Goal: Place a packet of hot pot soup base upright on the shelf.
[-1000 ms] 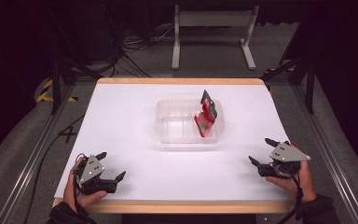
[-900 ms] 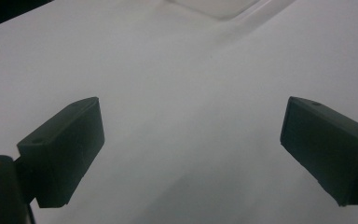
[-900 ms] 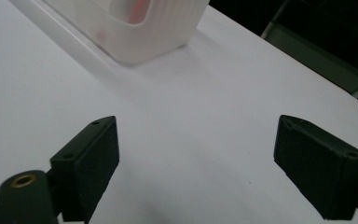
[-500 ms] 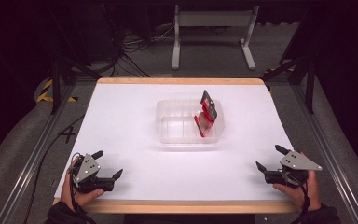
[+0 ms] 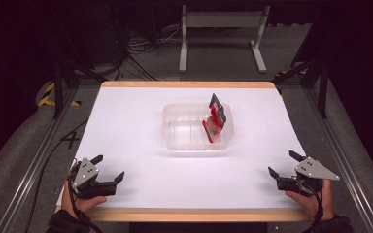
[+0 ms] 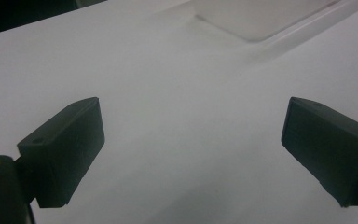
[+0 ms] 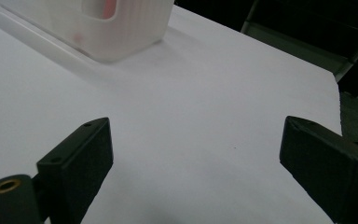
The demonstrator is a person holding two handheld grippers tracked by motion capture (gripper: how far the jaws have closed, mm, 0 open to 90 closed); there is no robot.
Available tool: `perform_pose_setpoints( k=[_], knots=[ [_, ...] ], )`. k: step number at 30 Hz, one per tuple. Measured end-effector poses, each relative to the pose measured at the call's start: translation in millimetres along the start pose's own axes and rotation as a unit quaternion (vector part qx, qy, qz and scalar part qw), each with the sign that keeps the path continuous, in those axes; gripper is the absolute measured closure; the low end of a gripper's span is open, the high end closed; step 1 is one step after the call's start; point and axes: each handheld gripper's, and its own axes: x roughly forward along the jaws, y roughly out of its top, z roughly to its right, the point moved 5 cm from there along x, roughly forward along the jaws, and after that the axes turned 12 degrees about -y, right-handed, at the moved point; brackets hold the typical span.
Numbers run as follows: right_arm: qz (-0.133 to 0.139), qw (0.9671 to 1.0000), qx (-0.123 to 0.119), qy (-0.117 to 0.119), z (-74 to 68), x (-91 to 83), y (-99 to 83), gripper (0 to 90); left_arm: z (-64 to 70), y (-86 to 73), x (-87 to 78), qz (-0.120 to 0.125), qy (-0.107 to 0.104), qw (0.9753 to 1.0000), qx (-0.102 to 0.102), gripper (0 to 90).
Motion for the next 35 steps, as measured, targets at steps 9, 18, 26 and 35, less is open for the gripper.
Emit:
perform_pose_setpoints(
  k=[9,18,26,35],
  knots=[
    [-0.002,1.0000,-0.003,-0.009,-0.4,-3.7,0.8,10.9,-1.9,0.5,2.6,0.005,0.005,1.0000,-0.006,7.8],
    [-0.009,0.9999,-0.001,-0.010,1.7,-3.5,-3.1,11.1,-2.8,1.9,6.9,-0.009,0.015,0.9999,-0.002,8.2],
    [-0.017,0.9998,0.002,-0.015,5.1,-5.7,-9.3,11.1,-2.5,6.1,13.4,-0.014,0.014,0.9998,0.004,8.6],
    [-0.019,0.9997,0.004,-0.017,5.6,-8.2,-10.3,11.2,-5.8,8.2,14.6,-0.011,0.017,0.9997,-0.011,8.3]
  ],
)
